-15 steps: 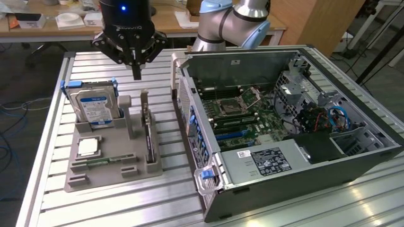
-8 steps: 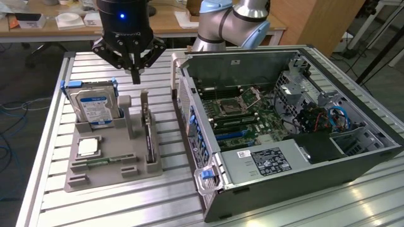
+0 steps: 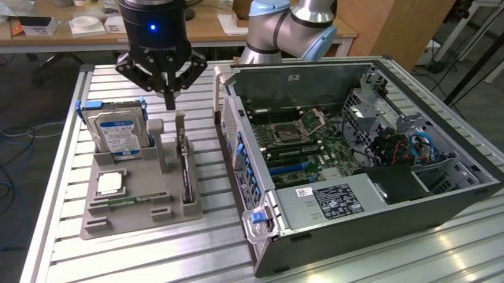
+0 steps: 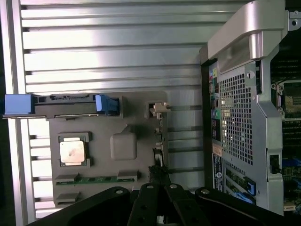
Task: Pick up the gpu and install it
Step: 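Pick up the gpu and move the gpu toward the slot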
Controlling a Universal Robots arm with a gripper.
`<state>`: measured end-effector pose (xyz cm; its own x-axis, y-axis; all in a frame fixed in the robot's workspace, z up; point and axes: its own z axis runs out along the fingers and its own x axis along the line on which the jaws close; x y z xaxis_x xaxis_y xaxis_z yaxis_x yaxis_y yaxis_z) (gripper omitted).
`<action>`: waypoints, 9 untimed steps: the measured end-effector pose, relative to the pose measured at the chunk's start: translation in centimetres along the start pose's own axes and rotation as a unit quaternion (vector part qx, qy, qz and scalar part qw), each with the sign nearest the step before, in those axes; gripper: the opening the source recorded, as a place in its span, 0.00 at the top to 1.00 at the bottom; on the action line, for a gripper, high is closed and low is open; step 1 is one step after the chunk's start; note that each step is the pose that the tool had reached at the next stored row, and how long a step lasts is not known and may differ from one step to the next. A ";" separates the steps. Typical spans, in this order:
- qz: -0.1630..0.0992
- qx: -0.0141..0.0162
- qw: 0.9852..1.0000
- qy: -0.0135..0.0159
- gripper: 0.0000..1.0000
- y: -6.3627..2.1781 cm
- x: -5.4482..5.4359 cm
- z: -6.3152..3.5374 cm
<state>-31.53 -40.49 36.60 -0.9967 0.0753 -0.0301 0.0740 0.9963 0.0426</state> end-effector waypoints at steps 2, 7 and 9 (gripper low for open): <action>0.000 0.000 1.000 0.000 0.89 -0.01 0.0 0.00; 0.000 0.000 1.000 0.000 0.84 -0.01 0.0 0.00; 0.000 0.000 1.000 0.000 0.71 -0.01 0.0 0.00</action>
<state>-31.53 -40.50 36.60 -0.9967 0.0752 -0.0301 0.0739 0.9964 0.0426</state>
